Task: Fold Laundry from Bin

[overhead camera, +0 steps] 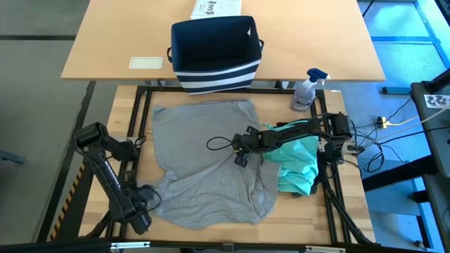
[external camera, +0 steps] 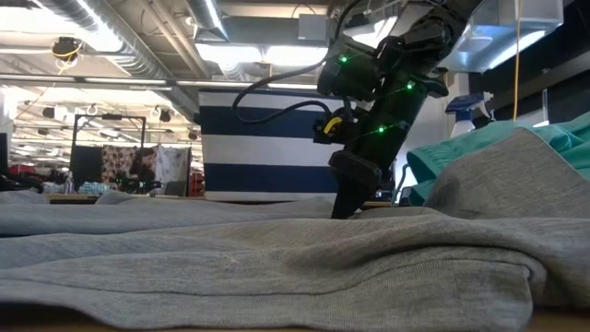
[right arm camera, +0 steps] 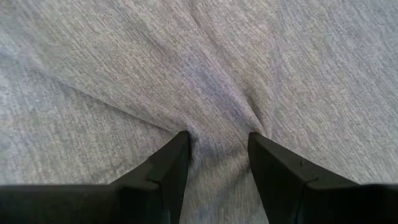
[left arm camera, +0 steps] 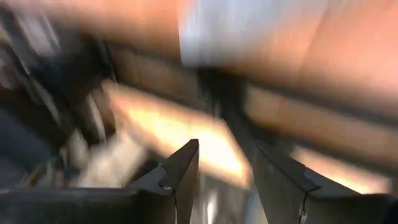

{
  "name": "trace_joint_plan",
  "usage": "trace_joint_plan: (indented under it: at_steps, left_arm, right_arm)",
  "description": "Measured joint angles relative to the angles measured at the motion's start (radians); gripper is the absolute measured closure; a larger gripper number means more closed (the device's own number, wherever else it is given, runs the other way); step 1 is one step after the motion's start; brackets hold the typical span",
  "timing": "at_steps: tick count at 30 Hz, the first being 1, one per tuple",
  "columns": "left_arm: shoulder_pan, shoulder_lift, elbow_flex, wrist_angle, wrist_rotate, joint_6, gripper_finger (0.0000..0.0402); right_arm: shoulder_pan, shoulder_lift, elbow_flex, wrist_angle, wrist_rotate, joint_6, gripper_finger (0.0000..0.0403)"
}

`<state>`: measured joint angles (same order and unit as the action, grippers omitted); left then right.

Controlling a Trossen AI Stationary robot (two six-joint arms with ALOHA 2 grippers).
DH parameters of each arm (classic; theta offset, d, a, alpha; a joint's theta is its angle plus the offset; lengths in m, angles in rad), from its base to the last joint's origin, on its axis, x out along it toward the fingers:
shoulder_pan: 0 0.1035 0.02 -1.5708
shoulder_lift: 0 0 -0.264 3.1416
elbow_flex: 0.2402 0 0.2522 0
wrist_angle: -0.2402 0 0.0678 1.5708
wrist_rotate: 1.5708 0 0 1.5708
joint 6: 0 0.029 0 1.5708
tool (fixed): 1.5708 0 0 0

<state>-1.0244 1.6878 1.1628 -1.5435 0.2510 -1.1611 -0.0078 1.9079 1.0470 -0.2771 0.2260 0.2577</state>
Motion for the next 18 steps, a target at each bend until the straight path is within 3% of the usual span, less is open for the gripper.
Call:
trace_joint_plan:
  at_steps: [3, 5, 18]
  left_arm:
    - [0.012, 0.0, 0.026, 0.062, -0.239, 0.005, 0.0258]
    - [0.018, 0.0, 0.029, 0.111, -0.301, 0.066, 0.0258]
    - [0.09, -0.03, -0.074, 0.263, -0.29, 0.326, 0.0258]
  right_arm:
    - [0.0, 0.0, 0.0, 0.0, -0.001, 0.001, 0.0233]
    - [0.0, 0.0, 0.0, 0.0, -0.001, 0.001, 0.0233]
    - [0.0, 0.001, -0.002, 0.016, -0.01, 0.0, 0.0233]
